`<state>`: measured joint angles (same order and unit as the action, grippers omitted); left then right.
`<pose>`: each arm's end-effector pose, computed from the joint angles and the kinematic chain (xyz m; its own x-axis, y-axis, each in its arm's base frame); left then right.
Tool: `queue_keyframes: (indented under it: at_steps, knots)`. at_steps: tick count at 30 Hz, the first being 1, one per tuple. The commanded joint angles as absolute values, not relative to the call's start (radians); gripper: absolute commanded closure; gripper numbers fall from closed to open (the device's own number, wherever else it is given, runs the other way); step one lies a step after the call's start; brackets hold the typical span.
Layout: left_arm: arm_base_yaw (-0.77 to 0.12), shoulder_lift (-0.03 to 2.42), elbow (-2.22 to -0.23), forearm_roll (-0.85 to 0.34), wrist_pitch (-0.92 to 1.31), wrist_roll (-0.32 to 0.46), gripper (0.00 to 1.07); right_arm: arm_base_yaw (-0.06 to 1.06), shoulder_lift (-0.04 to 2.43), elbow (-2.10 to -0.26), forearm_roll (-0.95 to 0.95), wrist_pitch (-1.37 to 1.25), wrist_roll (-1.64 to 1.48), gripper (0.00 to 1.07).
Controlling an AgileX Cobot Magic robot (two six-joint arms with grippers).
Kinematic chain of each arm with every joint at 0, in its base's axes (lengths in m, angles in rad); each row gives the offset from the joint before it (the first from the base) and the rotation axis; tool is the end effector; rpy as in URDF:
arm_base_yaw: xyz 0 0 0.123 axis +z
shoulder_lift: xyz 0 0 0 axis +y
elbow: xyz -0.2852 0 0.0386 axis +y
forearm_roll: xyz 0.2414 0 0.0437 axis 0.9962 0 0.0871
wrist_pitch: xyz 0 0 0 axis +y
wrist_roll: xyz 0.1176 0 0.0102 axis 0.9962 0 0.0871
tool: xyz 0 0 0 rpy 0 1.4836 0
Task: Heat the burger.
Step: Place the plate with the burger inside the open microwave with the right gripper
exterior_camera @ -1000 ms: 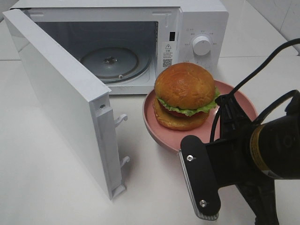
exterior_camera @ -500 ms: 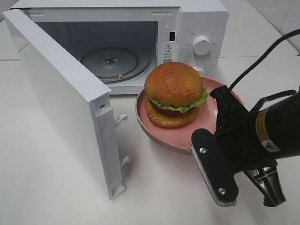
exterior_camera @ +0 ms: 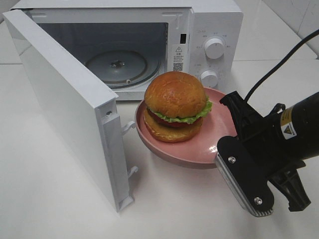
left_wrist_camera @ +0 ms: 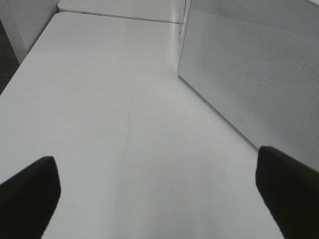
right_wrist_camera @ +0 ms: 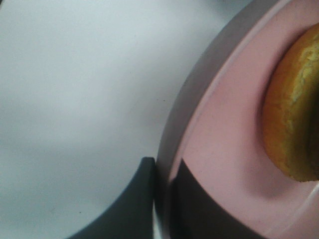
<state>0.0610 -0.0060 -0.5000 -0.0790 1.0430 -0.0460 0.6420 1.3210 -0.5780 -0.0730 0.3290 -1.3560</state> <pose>0.0111 -0.0074 0.2640 -0.4312 -0.1120 -0.8953 -0.0366 0.9936 -0.1067 0.1935 0.1412 0.1795 0.4851 -0.8723 -0.0610 -0.7452 -0.3760 -0.5507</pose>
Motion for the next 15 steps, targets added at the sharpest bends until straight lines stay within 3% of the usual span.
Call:
queue_keyframes:
  at_steps: [1,3,15]
  knots:
    - [0.056,-0.025,-0.499,-0.077,1.034,-0.046,0.07,0.631,1.312,-0.585,-0.021,0.268,-1.42,1.07]
    - [0.056,-0.025,-0.499,-0.077,1.034,-0.046,0.07,0.62,1.316,-0.585,0.084,0.267,-1.524,1.07]
    - [0.056,-0.025,-0.499,-0.077,1.034,-0.046,0.07,0.62,1.317,-0.609,0.086,0.238,-1.534,1.07]
